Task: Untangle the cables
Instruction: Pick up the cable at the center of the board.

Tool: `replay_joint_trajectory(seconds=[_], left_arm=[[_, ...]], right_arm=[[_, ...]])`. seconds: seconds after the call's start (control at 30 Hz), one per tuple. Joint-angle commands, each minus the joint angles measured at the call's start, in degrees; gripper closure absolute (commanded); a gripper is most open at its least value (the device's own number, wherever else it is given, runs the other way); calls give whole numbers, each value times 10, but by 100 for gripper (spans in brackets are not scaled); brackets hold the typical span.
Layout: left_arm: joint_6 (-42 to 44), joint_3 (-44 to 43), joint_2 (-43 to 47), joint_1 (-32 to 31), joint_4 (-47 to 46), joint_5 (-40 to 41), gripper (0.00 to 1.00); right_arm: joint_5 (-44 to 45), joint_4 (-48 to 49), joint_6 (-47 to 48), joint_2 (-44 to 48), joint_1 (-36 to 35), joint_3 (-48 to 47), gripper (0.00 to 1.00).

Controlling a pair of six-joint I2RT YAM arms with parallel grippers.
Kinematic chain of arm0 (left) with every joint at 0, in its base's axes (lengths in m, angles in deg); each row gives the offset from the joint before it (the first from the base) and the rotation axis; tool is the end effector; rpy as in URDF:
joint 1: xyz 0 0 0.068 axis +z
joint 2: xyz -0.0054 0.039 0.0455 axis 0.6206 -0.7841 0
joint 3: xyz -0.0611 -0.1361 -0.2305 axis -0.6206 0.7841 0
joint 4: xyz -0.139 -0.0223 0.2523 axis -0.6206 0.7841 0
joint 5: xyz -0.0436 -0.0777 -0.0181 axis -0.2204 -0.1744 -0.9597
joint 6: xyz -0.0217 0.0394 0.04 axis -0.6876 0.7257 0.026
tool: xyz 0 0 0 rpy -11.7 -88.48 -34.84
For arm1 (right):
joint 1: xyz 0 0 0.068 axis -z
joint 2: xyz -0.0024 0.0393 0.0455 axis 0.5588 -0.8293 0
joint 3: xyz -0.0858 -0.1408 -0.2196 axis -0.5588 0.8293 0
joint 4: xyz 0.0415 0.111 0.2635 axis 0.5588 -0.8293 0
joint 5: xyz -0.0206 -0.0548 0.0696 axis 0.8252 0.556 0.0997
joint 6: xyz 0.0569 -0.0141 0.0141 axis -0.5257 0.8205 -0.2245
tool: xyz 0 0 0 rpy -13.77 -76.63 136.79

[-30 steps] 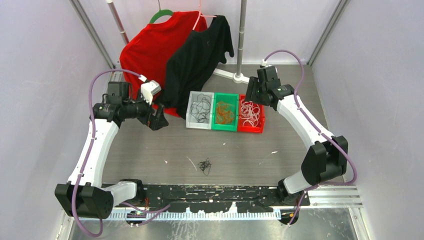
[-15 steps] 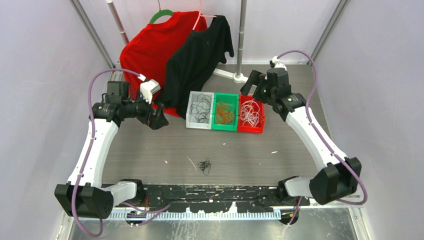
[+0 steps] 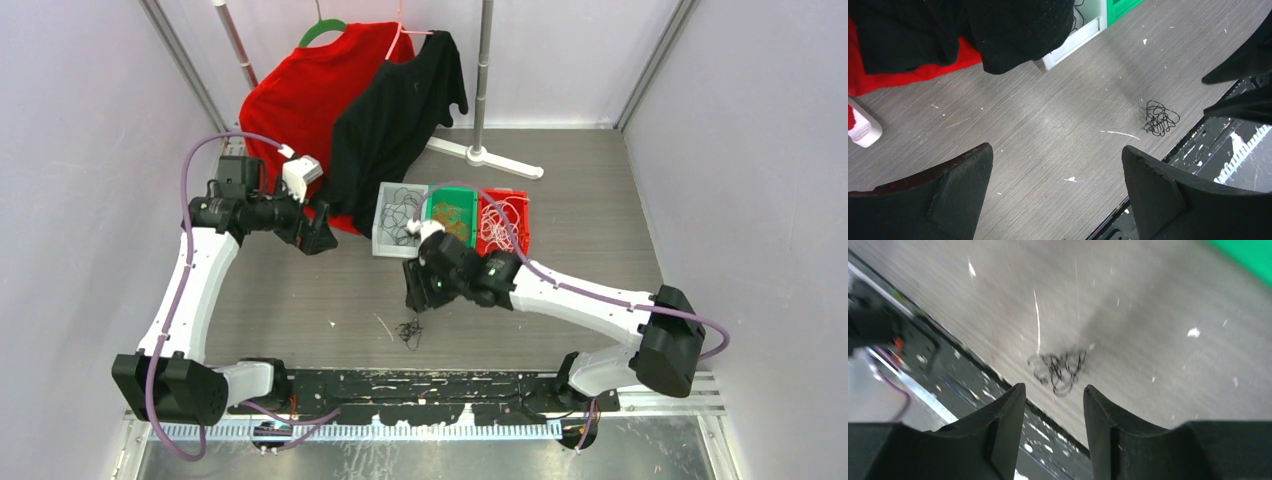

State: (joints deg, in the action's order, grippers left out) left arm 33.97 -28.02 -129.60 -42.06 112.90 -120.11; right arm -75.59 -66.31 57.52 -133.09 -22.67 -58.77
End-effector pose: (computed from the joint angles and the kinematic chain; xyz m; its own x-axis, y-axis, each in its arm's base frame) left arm 0.2661 -0.0430 0.3467 -0.6061 0.2918 -0.7400 0.6368 0.7354 -0.2316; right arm 0.1799 0.2715 0.2675 -0.7476 -0.2309 -0.6227 -0.5230 0.7826 0.3378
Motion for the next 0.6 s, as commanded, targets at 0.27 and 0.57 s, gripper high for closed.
replay_joint_trajectory(seconds=[0.27, 0.57], left_arm=[[10, -22, -7, 3, 29, -40, 0], [26, -23, -4, 4, 55, -61, 0]], right_arm=[[40, 23, -22, -87, -111, 38, 51], [100, 34, 2, -167, -109, -26, 82]])
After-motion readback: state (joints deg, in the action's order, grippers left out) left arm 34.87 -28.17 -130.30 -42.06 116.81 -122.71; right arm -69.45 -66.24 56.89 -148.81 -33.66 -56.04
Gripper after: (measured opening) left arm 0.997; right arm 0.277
